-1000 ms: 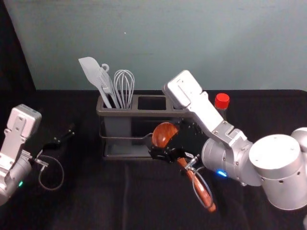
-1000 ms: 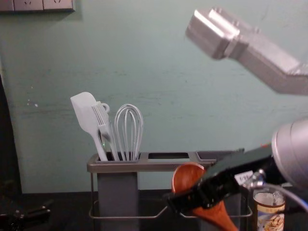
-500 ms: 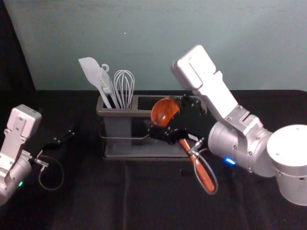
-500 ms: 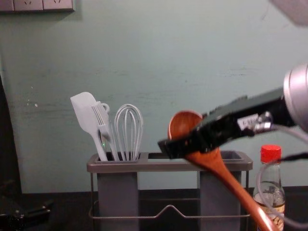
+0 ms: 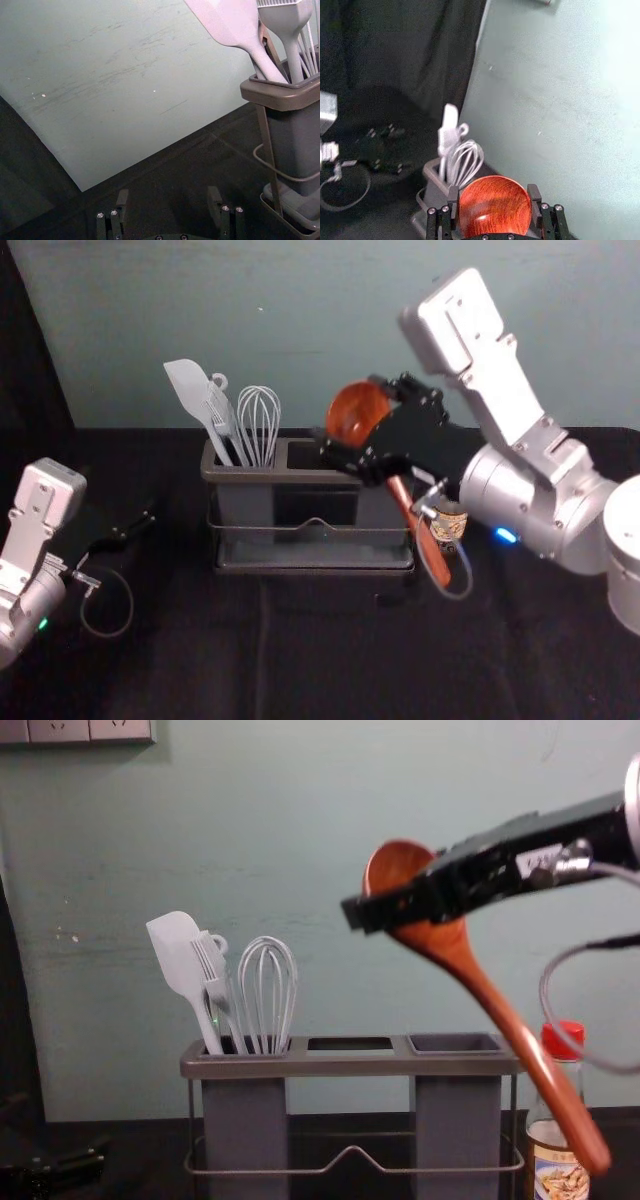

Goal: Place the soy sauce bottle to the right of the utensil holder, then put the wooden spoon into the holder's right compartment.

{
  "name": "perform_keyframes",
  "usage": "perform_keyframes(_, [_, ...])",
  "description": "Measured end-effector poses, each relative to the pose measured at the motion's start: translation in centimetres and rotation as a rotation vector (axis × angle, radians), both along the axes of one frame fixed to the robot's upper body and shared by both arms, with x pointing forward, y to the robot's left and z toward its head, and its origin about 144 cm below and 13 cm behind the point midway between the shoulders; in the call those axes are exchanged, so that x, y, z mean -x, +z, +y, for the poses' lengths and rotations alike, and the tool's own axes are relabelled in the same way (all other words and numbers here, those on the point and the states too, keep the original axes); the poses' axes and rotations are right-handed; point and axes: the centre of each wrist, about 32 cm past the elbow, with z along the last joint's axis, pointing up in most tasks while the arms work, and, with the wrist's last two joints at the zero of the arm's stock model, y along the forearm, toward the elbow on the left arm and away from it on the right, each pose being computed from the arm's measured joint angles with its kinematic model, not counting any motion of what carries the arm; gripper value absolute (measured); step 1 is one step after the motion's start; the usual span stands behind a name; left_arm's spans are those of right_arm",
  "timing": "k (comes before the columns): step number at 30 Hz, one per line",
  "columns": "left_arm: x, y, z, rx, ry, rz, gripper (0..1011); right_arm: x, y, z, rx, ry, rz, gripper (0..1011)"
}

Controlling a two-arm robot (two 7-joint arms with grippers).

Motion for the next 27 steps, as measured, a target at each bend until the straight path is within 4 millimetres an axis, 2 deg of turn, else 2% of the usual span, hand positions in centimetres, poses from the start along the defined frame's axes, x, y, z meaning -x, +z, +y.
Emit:
perform_keyframes(8, [0.0,0.0,0.0,0.0,0.0,0.0,1011,-2.3,0.6,-1.3,-0.085,0.007,-0.061,839])
perform_keyframes(11, [0.0,0.0,0.0,0.0,0.0,0.0,1011,-3.8,0.9,-1.5,-0.126,0.02,-0.086,838])
perform_keyframes(17, [0.0,0.0,0.0,0.0,0.0,0.0,1012,-6.0,1.3,-1.1,-0.16,0.022,-0.118,838])
perform_keyframes(27, [0.0,0.0,0.0,0.0,0.0,0.0,1011,-8.5,1.7,0.1,-0.14,0.003,-0.129,838])
